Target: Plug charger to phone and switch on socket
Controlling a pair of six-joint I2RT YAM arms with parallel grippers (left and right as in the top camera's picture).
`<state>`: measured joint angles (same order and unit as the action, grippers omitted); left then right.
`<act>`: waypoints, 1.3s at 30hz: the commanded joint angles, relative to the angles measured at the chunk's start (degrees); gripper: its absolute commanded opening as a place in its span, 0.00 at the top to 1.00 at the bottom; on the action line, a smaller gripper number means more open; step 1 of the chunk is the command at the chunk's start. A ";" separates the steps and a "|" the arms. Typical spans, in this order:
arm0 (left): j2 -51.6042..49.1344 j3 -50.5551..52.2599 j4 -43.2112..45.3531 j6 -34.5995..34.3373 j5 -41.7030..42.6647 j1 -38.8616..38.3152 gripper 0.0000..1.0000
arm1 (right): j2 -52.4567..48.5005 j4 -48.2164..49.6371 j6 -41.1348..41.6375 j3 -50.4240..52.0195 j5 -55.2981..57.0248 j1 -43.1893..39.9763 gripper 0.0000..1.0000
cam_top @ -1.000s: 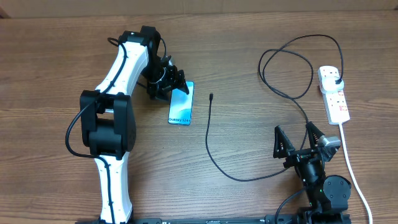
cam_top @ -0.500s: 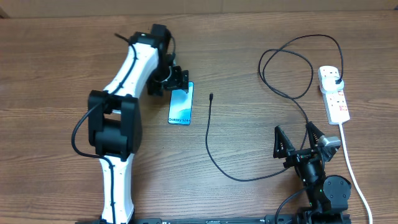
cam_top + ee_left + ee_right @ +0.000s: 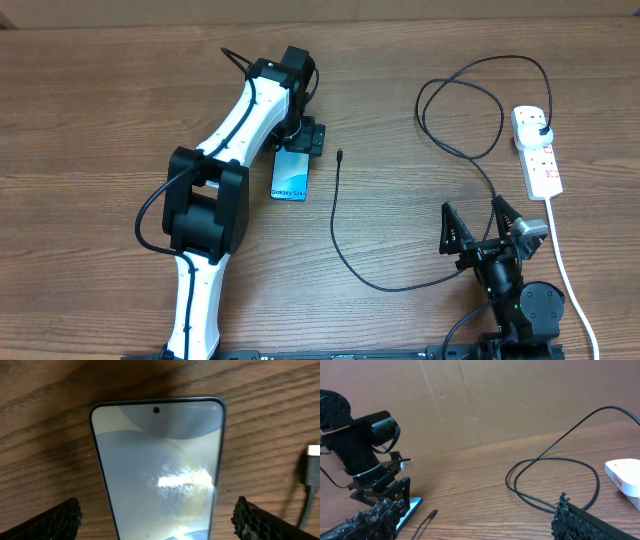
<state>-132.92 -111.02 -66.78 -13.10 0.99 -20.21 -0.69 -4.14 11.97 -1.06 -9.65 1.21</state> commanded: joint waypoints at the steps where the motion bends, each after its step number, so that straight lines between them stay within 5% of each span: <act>1: -1.81 -1.05 0.13 1.27 -1.44 0.28 0.00 | 0.52 0.22 -0.07 0.61 -0.04 0.33 0.00; 39: -1.88 7.76 2.29 -6.71 2.08 -2.38 0.02 | 0.52 0.22 -0.07 0.61 -0.02 0.33 0.00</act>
<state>-133.23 -105.71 -64.18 -17.78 0.14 -21.71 -0.69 -4.14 11.97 -1.06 -9.65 1.23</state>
